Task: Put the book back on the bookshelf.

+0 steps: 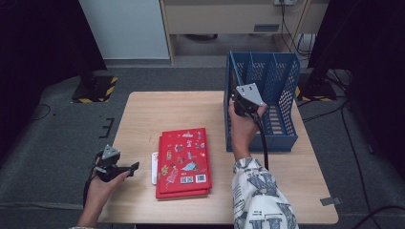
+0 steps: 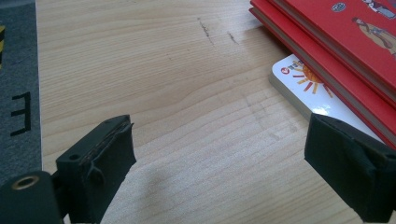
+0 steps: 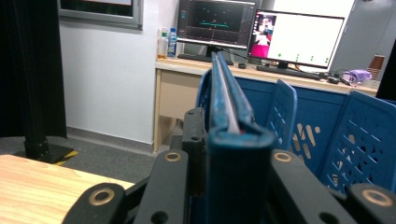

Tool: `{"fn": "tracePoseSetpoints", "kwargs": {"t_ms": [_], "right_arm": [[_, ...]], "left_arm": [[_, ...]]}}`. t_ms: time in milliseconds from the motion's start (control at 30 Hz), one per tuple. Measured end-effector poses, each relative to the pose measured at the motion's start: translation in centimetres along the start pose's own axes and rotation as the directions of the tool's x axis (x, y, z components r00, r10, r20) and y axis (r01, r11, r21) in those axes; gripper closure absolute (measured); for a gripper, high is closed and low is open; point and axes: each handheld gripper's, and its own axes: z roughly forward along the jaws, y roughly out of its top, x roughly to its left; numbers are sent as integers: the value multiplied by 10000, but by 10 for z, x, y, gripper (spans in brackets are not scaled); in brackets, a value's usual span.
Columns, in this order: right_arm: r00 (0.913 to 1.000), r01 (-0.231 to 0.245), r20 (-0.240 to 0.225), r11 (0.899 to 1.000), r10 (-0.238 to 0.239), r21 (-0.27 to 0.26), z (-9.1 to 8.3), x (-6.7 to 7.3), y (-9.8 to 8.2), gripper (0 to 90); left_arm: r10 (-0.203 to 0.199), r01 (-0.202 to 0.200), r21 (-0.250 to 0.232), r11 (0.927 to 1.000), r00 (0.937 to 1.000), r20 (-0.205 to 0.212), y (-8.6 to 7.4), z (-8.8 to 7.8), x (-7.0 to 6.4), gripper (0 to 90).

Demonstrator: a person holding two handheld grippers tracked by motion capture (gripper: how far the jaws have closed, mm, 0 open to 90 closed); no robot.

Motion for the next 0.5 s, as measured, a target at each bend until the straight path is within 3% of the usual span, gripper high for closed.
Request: {"fn": "tracePoseSetpoints", "kwargs": {"t_ms": [200, 500], "right_arm": [[10000, 84, -35, 10000, -84, 33, 2, 4, 3, 779], [9992, 232, 318, 9995, -239, 203, 4, 9, 6, 795]], "left_arm": [[-18, 18, 10, 10000, 10000, -18, 0, 0, 0, 76], [-23, 23, 22, 10000, 10000, -7, 0, 0, 0, 76]]}}
